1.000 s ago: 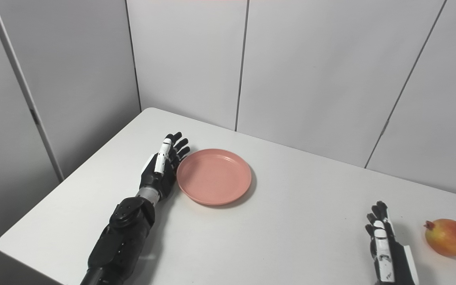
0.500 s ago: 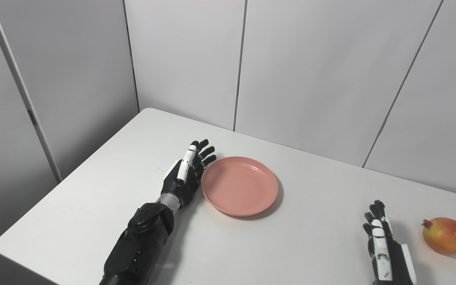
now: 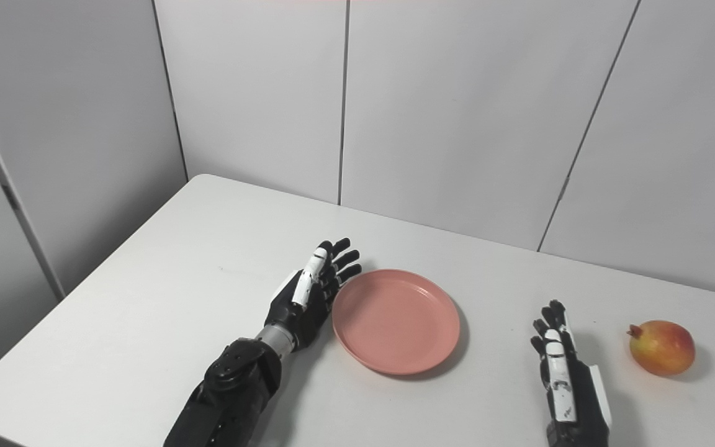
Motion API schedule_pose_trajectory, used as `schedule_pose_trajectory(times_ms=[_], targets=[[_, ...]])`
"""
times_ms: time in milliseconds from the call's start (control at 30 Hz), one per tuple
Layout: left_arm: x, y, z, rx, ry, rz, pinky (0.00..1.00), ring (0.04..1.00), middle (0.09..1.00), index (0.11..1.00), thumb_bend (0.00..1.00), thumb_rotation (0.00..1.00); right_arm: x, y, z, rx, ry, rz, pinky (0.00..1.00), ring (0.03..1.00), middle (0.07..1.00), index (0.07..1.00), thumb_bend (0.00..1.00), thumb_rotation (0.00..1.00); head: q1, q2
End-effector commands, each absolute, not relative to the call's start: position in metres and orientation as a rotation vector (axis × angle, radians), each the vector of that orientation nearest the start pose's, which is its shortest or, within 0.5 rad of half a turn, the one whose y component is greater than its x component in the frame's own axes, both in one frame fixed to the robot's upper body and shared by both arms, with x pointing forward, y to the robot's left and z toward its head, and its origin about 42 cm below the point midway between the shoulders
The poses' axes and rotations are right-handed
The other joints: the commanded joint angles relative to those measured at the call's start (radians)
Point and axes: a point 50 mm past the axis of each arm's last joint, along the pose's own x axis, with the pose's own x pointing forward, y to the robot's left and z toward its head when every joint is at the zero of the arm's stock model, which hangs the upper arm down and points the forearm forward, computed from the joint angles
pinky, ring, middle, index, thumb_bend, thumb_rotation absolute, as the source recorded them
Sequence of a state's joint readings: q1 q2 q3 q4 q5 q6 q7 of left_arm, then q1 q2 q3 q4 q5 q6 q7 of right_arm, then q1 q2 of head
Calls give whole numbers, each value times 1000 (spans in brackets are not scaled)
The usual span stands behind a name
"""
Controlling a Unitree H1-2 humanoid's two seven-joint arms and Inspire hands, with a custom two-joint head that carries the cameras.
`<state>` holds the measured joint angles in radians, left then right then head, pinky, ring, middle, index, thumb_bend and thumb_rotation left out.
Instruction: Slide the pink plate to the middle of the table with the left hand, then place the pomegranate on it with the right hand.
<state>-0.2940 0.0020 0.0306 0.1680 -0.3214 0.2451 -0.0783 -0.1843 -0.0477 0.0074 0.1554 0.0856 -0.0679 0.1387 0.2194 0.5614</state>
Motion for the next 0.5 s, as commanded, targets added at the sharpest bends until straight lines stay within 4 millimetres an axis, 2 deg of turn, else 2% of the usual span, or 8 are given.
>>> schedule_pose_trajectory(times_ms=[0, 467], targets=[[375, 174, 132, -291, 119, -222, 930, 941, 948, 936, 391, 1000, 334, -197, 101, 35, -47, 186, 955, 969, 984, 1000, 183, 1000, -5, 5], [357, 143, 130, -238, 127, -300, 905, 919, 925, 908, 382, 1000, 335, -195, 103, 15, -52, 198, 943, 963, 981, 1000, 192, 1000, -47, 35]])
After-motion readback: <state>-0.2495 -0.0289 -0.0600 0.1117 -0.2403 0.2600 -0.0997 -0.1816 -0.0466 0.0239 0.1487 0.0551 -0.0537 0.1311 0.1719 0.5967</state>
